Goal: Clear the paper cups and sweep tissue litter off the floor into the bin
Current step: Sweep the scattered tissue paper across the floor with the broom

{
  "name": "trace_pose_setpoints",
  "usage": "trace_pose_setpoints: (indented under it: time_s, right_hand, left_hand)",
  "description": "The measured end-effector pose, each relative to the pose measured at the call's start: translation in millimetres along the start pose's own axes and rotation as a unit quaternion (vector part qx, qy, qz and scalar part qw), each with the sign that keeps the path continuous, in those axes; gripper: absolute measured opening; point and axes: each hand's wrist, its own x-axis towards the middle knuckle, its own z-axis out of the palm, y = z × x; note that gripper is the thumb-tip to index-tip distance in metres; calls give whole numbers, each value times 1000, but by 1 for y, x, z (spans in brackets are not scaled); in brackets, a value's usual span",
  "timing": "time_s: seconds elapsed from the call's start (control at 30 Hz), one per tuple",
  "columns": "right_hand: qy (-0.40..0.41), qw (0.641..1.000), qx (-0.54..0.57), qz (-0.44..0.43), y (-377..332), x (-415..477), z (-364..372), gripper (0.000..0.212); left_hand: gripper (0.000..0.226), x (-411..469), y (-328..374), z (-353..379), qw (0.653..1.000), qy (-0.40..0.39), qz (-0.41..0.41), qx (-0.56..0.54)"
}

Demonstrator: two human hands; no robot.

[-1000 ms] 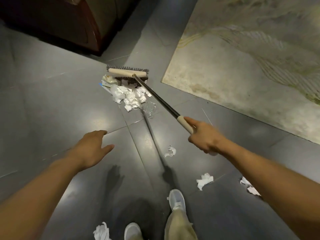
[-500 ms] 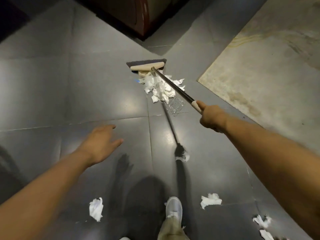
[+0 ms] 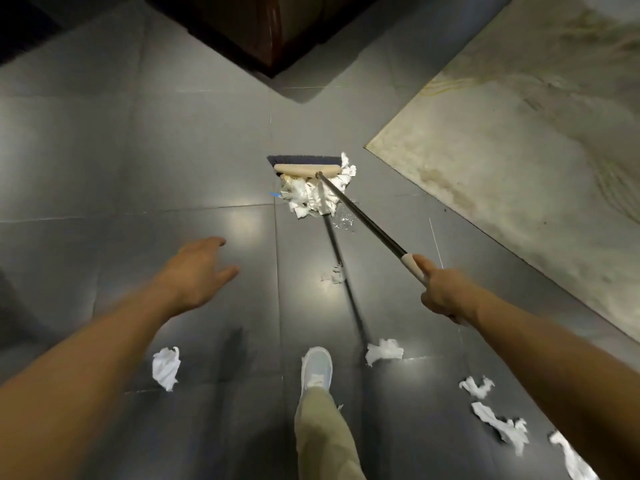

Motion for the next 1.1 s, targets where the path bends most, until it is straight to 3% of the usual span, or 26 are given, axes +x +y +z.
trace_pose_setpoints:
  time_s: [0.3, 0.57, 0.8, 0.97, 1.1]
  right_hand:
    - [-55, 998, 42, -10, 101, -142, 110, 81]
    - [-35, 993, 12, -109, 165, -190, 123, 79]
    - [-25, 963, -95, -251, 115, -183, 119, 77]
    - [-52, 945, -104, -306, 53, -198, 158, 69]
    - [-91, 935, -121, -321, 46, -226, 197, 67]
  left_hand:
    - [64, -142, 25, 96, 1000, -23, 11, 5]
    - [63, -210, 53, 142, 999, -9, -39, -21]
    - [62, -274, 53, 194, 988, 9, -136, -79]
    - [64, -319, 42, 225, 977, 21, -186, -102]
    - [64, -353, 41, 254, 970, 19, -215, -111]
